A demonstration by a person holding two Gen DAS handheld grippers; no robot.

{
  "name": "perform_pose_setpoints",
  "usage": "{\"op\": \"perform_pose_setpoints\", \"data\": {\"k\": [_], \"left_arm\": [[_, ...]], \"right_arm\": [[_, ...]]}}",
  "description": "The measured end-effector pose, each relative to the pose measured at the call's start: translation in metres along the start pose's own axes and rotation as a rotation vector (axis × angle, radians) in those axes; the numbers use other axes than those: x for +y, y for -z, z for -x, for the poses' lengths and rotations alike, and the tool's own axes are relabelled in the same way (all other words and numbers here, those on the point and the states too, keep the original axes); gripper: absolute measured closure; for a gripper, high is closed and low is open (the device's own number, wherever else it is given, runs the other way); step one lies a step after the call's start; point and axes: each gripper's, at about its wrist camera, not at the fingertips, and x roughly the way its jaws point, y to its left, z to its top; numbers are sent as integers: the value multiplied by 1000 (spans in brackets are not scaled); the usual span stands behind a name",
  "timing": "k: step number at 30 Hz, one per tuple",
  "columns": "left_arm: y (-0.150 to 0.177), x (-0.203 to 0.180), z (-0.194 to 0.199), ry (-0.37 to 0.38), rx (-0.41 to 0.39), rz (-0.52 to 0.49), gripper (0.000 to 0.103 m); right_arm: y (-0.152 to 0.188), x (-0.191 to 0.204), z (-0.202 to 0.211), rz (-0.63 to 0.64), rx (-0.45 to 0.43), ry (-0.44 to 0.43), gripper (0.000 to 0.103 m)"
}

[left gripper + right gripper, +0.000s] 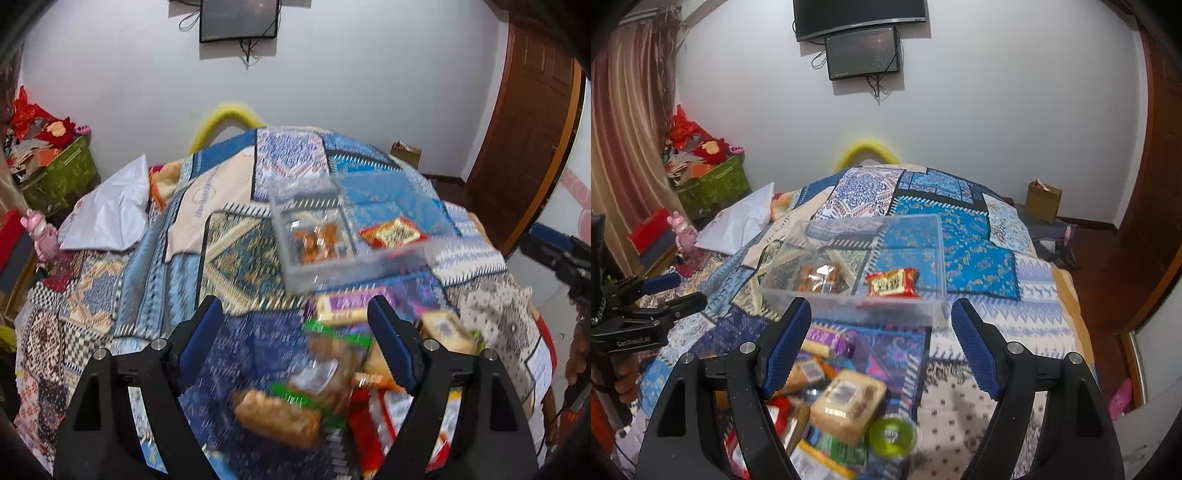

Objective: Organize snacks
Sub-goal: 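Lower both held bags into the clear plastic box and open both tools, then grasp the clear bag of yellow puffs with the left tool while the right grasps the green jelly cup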

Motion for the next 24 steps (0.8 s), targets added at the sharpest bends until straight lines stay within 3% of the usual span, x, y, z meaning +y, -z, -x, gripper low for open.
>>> {"op": "perform_pose_setpoints", "data": {"k": [13, 24], "left_arm": [[72, 15, -11, 2, 133, 52, 22], [108, 24, -42, 12, 236, 97, 22]], "right_arm": [[56, -7, -1, -68, 110, -5, 27], [108, -18, -26, -92, 240, 27, 27]]}}
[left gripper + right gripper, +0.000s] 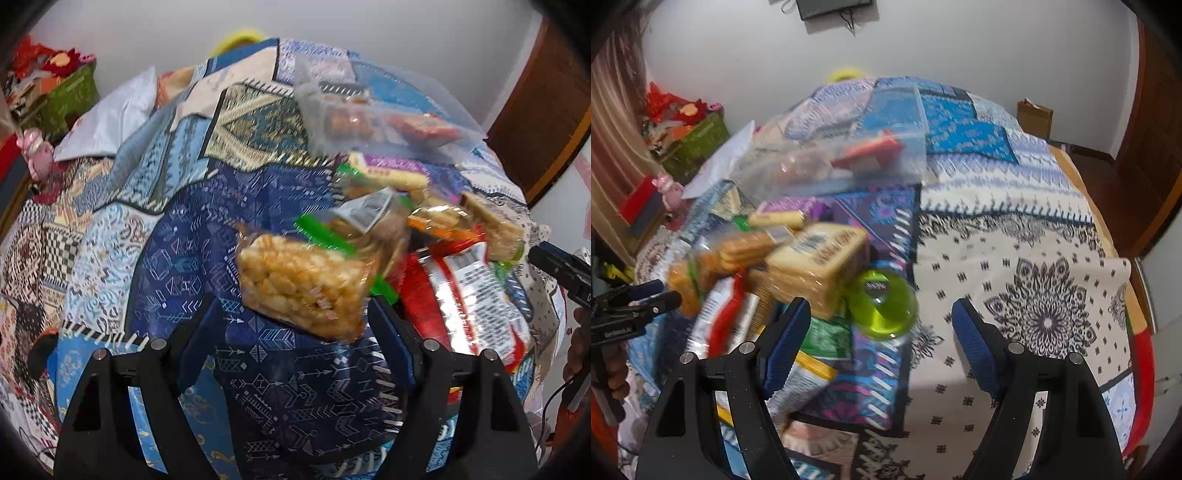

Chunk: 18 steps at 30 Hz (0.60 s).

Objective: Organize snacks
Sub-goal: 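Grasp the clear bag of yellow puffs with the left tool while the right grasps the green jelly cup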

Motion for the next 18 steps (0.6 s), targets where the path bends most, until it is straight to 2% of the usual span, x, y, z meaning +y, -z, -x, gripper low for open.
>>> {"op": "perform_pose_setpoints", "data": {"k": [7, 14, 18], "left_arm": [[-3, 3, -14, 27, 3, 26, 22], [-6, -1, -21, 10, -34, 26, 26], [-3, -2, -18, -2, -49, 11, 27]], "right_arm": [[-1, -6, -15, 17, 23, 11, 29], [-3, -4, -29, 14, 47, -39, 57], [-1, 0, -29, 23, 38, -38, 58]]}}
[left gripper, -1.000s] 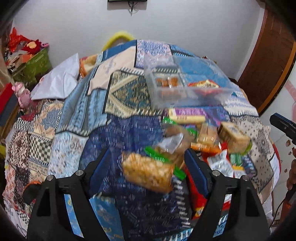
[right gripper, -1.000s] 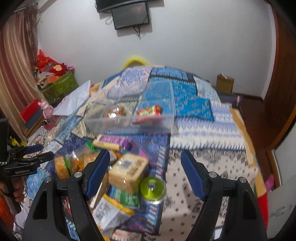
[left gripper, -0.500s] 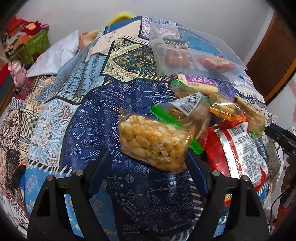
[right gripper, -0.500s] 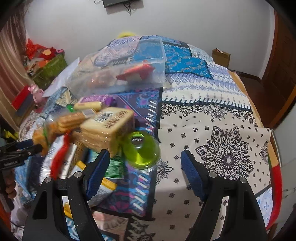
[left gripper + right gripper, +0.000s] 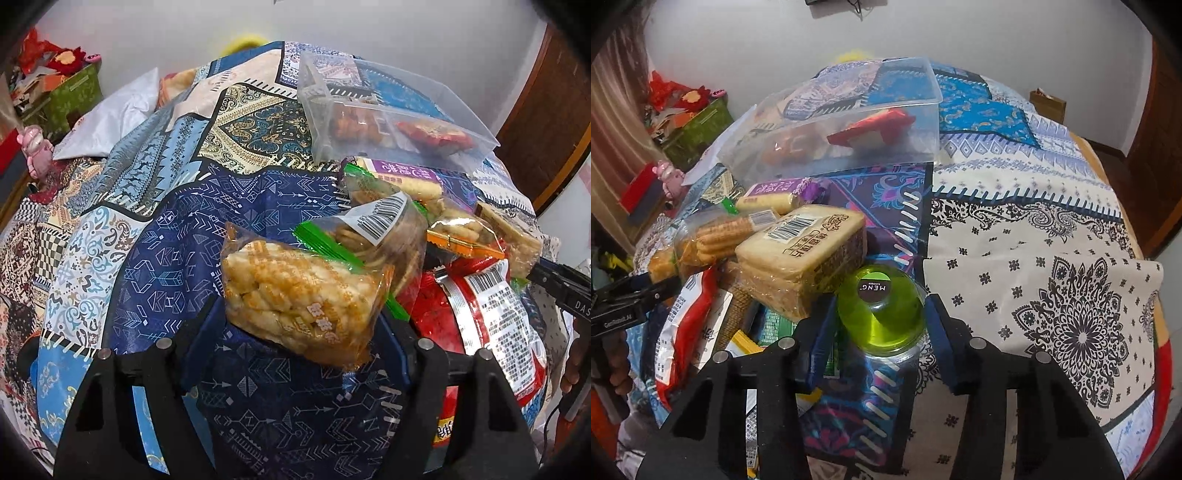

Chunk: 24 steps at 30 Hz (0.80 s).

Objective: Organize snacks
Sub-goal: 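Grasp the clear bag of yellow puffs with the left tool while the right grasps the green jelly cup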

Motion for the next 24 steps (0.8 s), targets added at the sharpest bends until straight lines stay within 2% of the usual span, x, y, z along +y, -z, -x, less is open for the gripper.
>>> {"op": "perform_pose_setpoints", "data": {"k": [11, 24], "left_arm": [[0, 6, 28, -7, -44, 7, 27], [-34, -13, 68, 5, -161, -44, 27]], "right_arm": [[-4, -3, 14, -17, -41, 7, 59], [-28, -2, 54, 5, -164, 29, 60]]}}
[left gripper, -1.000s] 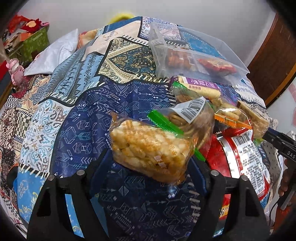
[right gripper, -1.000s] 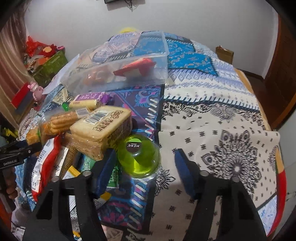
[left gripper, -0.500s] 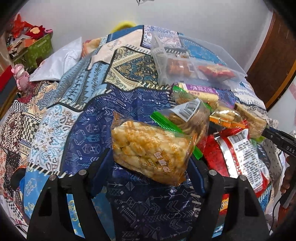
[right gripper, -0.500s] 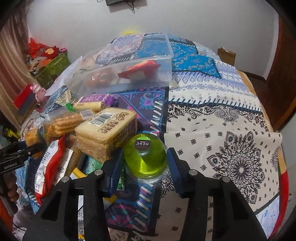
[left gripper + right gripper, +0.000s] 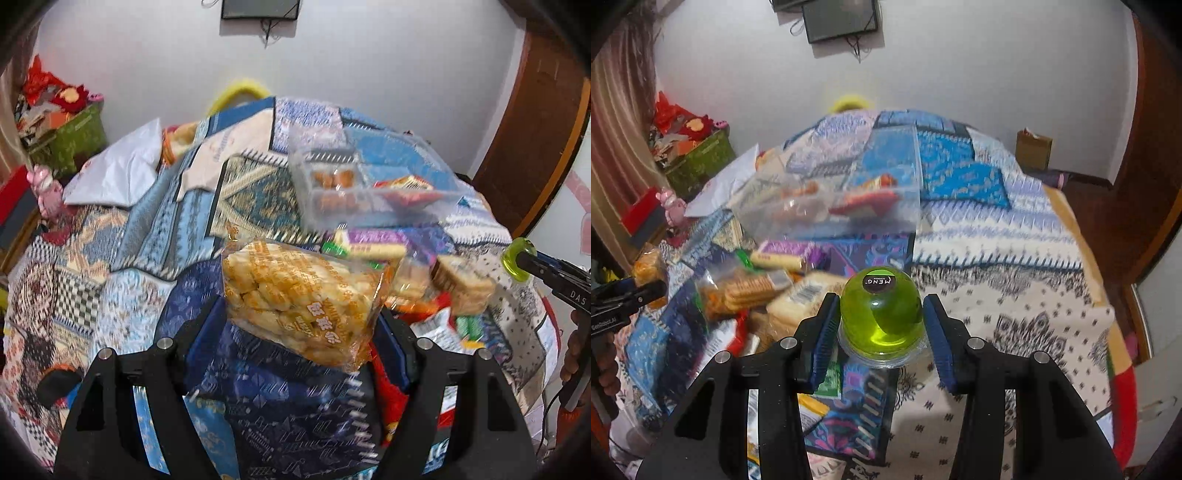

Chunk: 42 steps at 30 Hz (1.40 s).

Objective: Organize snacks
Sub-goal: 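Grasp the clear bag of yellow puffs with the left tool while the right grasps the green jelly cup, then carry the puffs bag and jelly cup into the clear box and open both tools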

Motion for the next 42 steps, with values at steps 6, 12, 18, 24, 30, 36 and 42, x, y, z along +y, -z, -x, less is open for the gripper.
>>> {"op": "perform_pose_setpoints", "data": {"k": [6, 12, 18, 24, 30, 36, 42], "left_arm": [[-27, -15, 6, 23, -56, -43, 27], [-53, -31, 1, 40, -96, -67, 27], [-60, -37, -12, 65, -84, -52, 27], [-50, -35, -31, 81, -31, -41, 27], [-39, -32, -43, 73, 1, -38, 27], [-36, -29, -49, 75, 18, -20, 27], [-35, -29, -50, 76, 21, -19, 27]], "right_arm": [[-19, 4, 14, 15, -66, -12, 63], [-45, 8, 19, 39, -109, -39, 85], [-40, 5, -11, 30, -40, -55, 83], [-22, -6, -37, 22, 30, -29, 50], [-1, -15, -67, -10, 144, -61, 45], [5, -15, -76, -36, 167, -80, 43], [6, -6, -85, 22, 184, -70, 43]]}}
